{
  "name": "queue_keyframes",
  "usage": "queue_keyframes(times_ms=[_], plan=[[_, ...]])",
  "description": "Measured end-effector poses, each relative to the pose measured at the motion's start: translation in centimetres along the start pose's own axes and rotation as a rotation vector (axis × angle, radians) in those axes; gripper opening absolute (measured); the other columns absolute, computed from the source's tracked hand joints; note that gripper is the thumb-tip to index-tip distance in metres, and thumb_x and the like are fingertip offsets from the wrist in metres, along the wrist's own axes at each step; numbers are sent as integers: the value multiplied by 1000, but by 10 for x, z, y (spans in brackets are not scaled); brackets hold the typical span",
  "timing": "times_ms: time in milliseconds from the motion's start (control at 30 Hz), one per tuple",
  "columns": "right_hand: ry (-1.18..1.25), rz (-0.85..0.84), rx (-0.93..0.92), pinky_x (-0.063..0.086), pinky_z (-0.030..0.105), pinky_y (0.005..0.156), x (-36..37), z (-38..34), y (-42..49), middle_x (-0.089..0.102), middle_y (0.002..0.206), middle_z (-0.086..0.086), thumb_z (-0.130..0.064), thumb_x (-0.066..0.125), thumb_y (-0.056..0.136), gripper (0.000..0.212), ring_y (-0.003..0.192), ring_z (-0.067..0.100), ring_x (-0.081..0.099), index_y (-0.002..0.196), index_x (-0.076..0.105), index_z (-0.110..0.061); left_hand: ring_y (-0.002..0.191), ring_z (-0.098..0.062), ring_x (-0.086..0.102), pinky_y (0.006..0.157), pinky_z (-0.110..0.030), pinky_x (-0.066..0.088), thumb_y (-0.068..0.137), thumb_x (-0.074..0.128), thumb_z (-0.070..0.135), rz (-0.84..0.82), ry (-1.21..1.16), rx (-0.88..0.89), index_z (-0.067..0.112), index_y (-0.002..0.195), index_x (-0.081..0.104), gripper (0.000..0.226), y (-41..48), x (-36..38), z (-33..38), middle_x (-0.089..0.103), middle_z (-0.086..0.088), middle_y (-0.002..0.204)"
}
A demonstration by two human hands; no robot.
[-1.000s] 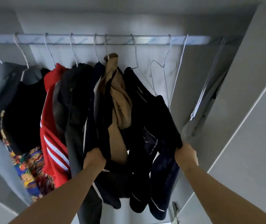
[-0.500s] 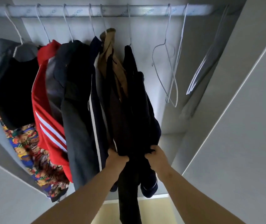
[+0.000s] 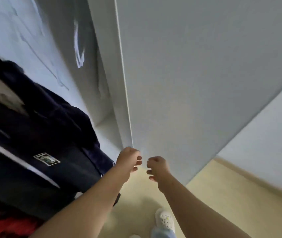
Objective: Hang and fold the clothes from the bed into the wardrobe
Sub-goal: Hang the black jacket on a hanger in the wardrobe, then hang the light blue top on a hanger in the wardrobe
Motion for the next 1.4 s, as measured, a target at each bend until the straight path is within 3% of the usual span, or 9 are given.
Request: queue_keyframes(times_ms=[200, 333, 700, 1000, 1233, 1333, 1400], plan=[[353, 368, 37, 38, 24, 57, -131, 73, -72, 52, 78, 2, -9, 45, 92, 12, 65, 16, 49, 85, 52, -15, 72, -12, 61, 66, -26, 47, 93, 42, 16, -358, 398, 121, 18, 84, 53, 14, -66, 133, -33, 63, -2, 83], [516, 612, 24, 38, 24, 56, -216, 125, -131, 53, 76, 0, -8, 46, 90, 15, 61, 14, 49, 79, 53, -16, 70, -12, 61, 66, -25, 45, 93, 42, 17, -598, 534, 177, 19, 93, 54, 11, -133, 225, -63, 62, 0, 83], [831, 1131, 52, 42, 25, 58, -435, 320, -346, 55, 75, 1, -8, 46, 87, 14, 63, 17, 50, 82, 56, -15, 59, -11, 52, 58, -23, 38, 92, 43, 12, -1067, 797, 303, 19, 77, 48, 17, -390, 455, -203, 55, 2, 70], [1039, 1337, 48, 32, 24, 49, -550, 444, -466, 54, 74, 2, -6, 48, 88, 13, 57, 16, 44, 83, 57, -13, 62, -12, 52, 62, -24, 38, 93, 44, 12, -1287, 955, 373, 17, 80, 49, 15, -547, 590, -300, 55, 0, 72], [1115, 1435, 104, 43, 24, 57, -678, 509, -501, 55, 80, 3, -12, 49, 92, 11, 63, 14, 49, 84, 55, -16, 63, -12, 57, 61, -25, 42, 93, 47, 16, -1358, 1030, 373, 17, 78, 52, 16, -599, 728, -358, 58, 0, 74], [1191, 1411, 126, 34, 23, 50, -745, 534, -503, 49, 75, 5, -9, 45, 94, 14, 57, 14, 41, 83, 52, -15, 62, -12, 56, 61, -25, 42, 93, 47, 15, -1355, 1039, 346, 17, 78, 52, 16, -620, 803, -374, 58, 0, 71], [1201, 1397, 185, 36, 24, 53, -782, 545, -504, 51, 79, 5, -11, 45, 94, 13, 63, 16, 45, 86, 54, -14, 62, -13, 55, 61, -25, 42, 93, 47, 15, -1338, 1069, 326, 16, 80, 53, 15, -632, 846, -380, 57, 0, 69]])
Point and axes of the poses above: each hand's wrist, its own y-axis towards the middle knuckle, its own x-axis out of the palm, z = x × y, the point moved 3 cm from there along y, towards the middle knuckle
